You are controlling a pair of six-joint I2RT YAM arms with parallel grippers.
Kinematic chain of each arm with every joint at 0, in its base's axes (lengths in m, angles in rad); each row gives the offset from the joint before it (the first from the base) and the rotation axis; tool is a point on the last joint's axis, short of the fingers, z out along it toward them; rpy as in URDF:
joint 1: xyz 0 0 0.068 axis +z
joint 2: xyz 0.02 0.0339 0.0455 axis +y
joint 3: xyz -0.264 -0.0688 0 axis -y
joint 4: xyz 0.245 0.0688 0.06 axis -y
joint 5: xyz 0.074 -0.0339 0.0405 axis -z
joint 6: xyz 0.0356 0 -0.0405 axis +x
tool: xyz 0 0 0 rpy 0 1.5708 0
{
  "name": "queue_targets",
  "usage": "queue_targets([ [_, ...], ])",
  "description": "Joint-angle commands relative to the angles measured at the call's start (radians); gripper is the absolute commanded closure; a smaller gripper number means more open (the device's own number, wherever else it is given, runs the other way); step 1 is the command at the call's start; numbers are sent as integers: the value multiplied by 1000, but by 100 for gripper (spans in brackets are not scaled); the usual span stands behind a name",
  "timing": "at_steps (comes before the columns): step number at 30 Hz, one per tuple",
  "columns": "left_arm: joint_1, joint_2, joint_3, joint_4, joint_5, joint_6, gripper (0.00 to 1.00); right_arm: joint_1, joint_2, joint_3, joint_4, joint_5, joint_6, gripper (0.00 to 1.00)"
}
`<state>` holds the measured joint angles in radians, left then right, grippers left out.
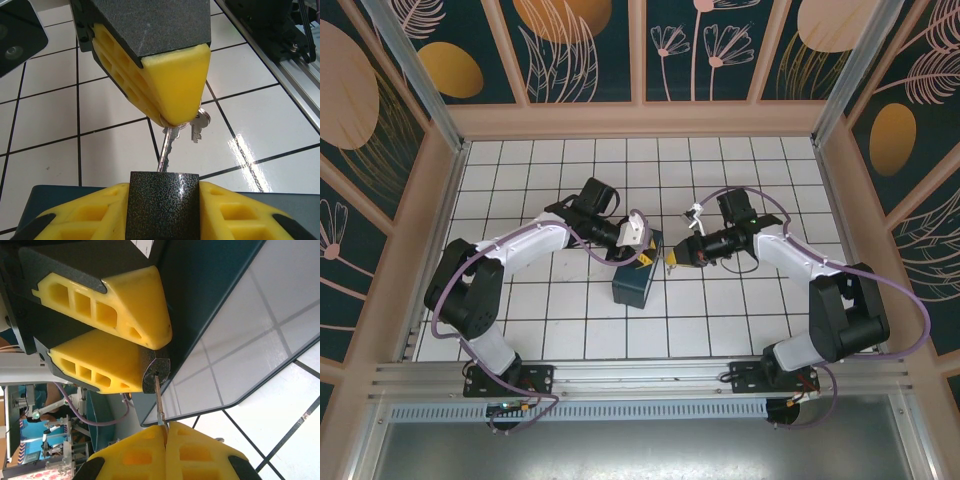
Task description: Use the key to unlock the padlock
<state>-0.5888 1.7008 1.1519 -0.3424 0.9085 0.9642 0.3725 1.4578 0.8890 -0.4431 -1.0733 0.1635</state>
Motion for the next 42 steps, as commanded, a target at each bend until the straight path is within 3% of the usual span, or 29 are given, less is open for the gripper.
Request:
queue_targets([
  [1,-4,-17,-13,-7,36,11,67,31,13,11,35,-33,-6,100],
  [18,10,-34,-43,63,73,-16,68,45,-4,5,-38,-58,-97,100],
  [42,9,-34,-10,-36,108,45,69,36,6,26,30,-23,-64,100],
])
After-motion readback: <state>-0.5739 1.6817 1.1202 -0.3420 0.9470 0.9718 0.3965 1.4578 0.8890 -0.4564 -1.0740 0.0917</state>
